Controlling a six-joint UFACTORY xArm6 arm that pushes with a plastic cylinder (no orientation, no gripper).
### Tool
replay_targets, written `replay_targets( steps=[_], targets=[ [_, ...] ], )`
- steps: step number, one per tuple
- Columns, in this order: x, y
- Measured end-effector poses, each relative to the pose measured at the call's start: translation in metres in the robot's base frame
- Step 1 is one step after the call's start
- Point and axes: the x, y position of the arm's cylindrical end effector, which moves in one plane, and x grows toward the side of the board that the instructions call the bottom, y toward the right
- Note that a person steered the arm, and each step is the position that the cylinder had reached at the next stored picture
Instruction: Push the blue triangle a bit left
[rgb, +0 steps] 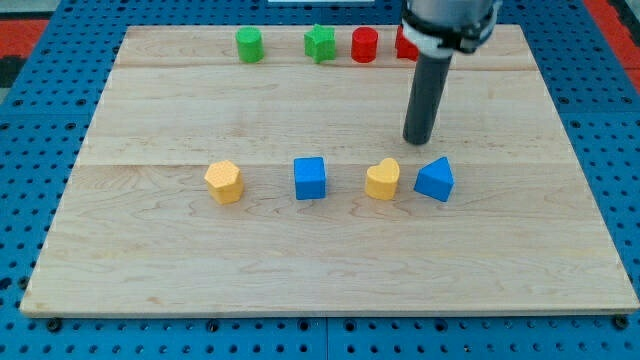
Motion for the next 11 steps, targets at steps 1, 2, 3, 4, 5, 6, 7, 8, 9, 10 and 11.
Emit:
replay_targets(
  steps=[1,2,3,4,5,6,7,8,9,10,11],
  targets=[
    [0.042,-0.039],
    [0.077,-0.092],
    [0.084,-0.091],
    [0.086,-0.06],
    [0.086,-0.023],
    [0.083,0.003],
    [0.082,0.019],
    [0.082,0.036],
    [0.074,0.084],
    [0.064,0.084],
    [0.062,0.006]
  ],
)
